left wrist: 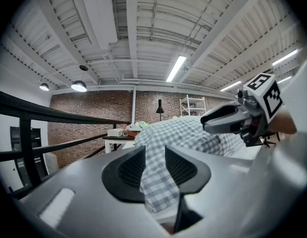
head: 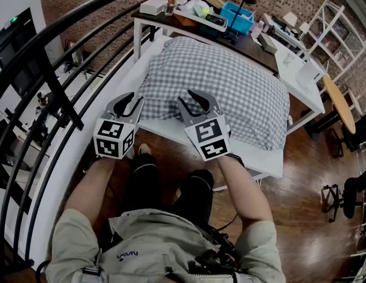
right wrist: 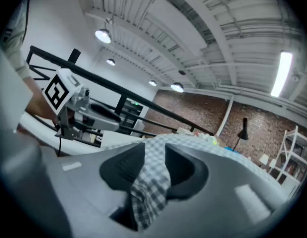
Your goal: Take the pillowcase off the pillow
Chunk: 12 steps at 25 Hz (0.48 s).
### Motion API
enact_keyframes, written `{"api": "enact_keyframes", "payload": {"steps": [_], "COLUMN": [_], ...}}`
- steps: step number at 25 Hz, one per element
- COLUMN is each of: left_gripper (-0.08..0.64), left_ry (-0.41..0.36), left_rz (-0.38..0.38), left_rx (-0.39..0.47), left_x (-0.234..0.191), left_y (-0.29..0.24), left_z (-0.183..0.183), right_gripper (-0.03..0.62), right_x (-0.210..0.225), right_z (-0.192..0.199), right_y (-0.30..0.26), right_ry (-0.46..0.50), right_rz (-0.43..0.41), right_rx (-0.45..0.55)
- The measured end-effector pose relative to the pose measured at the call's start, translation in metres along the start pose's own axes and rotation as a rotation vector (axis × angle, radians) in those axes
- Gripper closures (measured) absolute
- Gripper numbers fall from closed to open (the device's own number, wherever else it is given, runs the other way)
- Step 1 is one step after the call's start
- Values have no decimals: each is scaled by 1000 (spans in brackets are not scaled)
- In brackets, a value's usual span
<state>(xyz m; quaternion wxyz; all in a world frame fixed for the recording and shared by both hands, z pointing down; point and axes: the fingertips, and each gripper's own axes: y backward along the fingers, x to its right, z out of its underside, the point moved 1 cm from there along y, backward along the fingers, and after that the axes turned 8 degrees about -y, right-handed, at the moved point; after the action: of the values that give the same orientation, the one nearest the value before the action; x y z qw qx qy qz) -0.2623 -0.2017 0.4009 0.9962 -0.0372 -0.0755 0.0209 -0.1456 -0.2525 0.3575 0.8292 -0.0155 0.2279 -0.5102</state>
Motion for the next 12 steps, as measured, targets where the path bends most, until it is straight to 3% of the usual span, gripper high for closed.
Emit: {"api": "enact_keyframes", "payload": {"steps": [5, 8, 10, 12], "left_gripper": [446, 446, 446, 446], "left_ry": [49, 43, 30, 10], "left_rz": [-49, -53, -33, -7], "left_rx": [-28, -60, -85, -109], "left_x": [-25, -30, -29, -26], "left_y": [-8, -10, -12, -14], "left_z": [14, 27, 37, 47], "right_gripper": [412, 398, 516, 566], "right_x": [-35, -35, -33, -36], "right_z": [32, 62, 70, 63], "right_y": [-66, -100, -104, -92], "right_ry": [142, 262, 287, 223], "right_rz": [-74, -10, 48, 57], "right_rx": [-154, -247, -255, -201]}}
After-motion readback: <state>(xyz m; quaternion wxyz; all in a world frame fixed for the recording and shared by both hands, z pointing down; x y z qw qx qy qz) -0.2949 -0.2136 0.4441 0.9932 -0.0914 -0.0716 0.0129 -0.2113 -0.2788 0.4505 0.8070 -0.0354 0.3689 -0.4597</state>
